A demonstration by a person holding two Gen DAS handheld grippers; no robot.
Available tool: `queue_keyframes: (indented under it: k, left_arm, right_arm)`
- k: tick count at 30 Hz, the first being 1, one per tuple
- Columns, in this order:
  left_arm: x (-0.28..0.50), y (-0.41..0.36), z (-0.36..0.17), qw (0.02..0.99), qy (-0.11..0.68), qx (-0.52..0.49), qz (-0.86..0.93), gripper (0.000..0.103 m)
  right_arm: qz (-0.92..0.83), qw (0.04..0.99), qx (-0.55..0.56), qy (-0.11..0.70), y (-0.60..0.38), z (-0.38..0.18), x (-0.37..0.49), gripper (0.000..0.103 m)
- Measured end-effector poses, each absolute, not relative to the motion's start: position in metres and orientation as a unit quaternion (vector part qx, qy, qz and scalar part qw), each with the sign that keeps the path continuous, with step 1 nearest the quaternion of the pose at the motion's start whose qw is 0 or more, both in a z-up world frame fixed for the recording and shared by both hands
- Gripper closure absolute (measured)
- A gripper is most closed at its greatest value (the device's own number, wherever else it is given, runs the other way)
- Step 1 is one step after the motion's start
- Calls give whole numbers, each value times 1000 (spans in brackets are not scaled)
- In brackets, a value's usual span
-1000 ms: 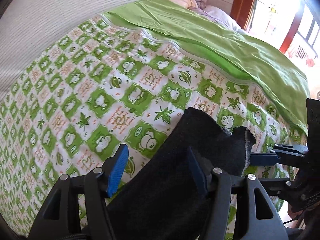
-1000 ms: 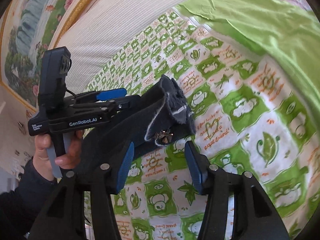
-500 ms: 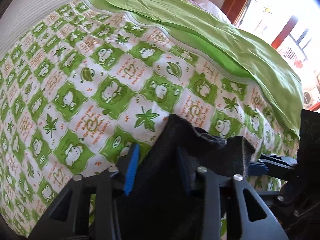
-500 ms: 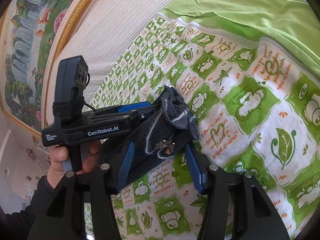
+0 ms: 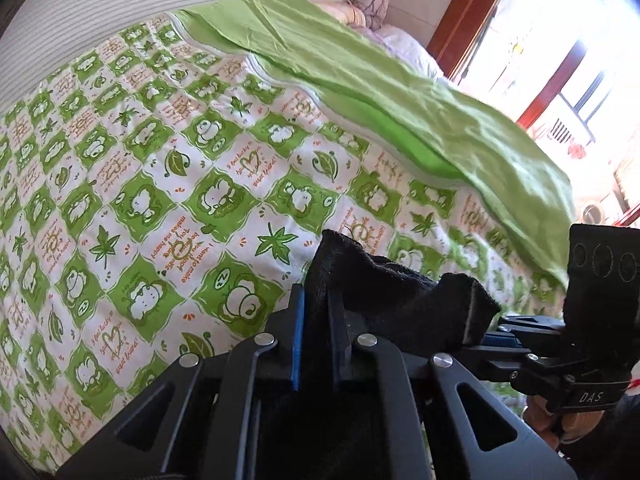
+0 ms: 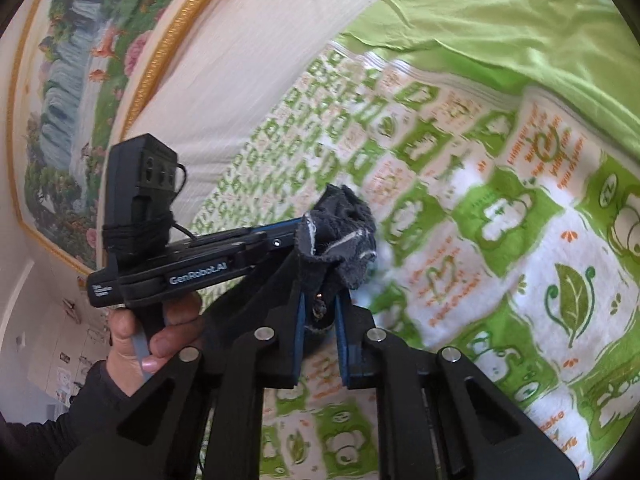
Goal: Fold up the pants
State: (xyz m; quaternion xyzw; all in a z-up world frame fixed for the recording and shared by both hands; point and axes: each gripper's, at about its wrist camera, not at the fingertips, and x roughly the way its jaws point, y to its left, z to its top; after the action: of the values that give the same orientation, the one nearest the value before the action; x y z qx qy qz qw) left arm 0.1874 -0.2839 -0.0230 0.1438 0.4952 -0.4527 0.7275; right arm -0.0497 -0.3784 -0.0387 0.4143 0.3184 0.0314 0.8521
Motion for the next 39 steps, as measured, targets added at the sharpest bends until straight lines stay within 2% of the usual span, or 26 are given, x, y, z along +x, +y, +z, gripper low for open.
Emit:
queue_keyframes:
  k: [10, 17, 25, 33, 39]
  left_arm:
    - [172, -206, 43, 764, 453, 45, -456, 95]
    - [157, -114, 62, 794, 437, -19, -422, 95]
    - [151, -23, 31, 808, 453, -87, -367, 97]
    - [150, 18, -28, 801, 489, -135, -318, 101]
    - [146, 47, -48, 799, 496, -167, -295, 101]
  right_arm:
    - [179, 850, 421, 262, -346, 3, -33, 88]
    - [262, 836, 399, 272, -297, 16, -7, 88]
    - [330, 791, 396, 329, -236, -6, 34, 88]
    - [340, 768, 364, 404, -190, -39, 60, 88]
    - [319, 760, 347, 446, -181, -55, 68, 88]
